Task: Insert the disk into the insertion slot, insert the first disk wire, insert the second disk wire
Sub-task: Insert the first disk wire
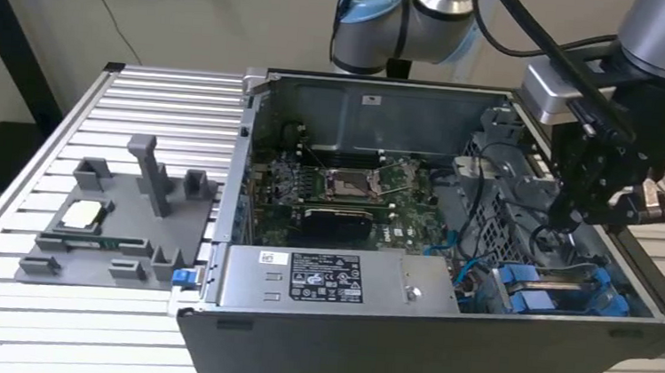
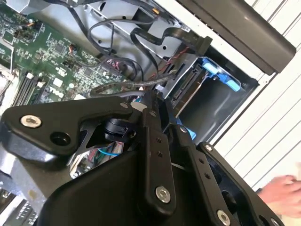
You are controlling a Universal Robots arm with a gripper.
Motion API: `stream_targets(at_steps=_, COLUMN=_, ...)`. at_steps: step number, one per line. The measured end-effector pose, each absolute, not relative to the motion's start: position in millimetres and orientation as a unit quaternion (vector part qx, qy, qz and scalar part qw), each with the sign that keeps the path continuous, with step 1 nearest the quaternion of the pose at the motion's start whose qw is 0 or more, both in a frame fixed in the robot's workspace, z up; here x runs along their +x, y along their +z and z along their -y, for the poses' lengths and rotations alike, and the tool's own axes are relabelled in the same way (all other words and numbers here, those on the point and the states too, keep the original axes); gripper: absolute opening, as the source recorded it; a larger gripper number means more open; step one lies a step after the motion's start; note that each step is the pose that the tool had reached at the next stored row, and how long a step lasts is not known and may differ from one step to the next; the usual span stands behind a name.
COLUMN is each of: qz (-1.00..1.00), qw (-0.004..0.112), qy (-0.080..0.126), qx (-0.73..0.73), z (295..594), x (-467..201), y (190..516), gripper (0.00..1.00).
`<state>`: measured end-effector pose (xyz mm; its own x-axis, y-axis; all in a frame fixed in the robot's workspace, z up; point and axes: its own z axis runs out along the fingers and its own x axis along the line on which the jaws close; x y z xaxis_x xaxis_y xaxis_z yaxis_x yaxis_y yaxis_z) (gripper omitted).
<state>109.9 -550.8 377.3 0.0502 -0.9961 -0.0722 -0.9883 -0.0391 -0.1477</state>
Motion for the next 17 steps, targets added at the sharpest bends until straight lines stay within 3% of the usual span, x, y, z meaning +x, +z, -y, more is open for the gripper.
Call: stream_targets(at_steps=17, qz=-0.689, qw=0.074, qy=-0.029, qx=-0.721, z=551.1, x=115.7, y=372.3, gripper=0.19)
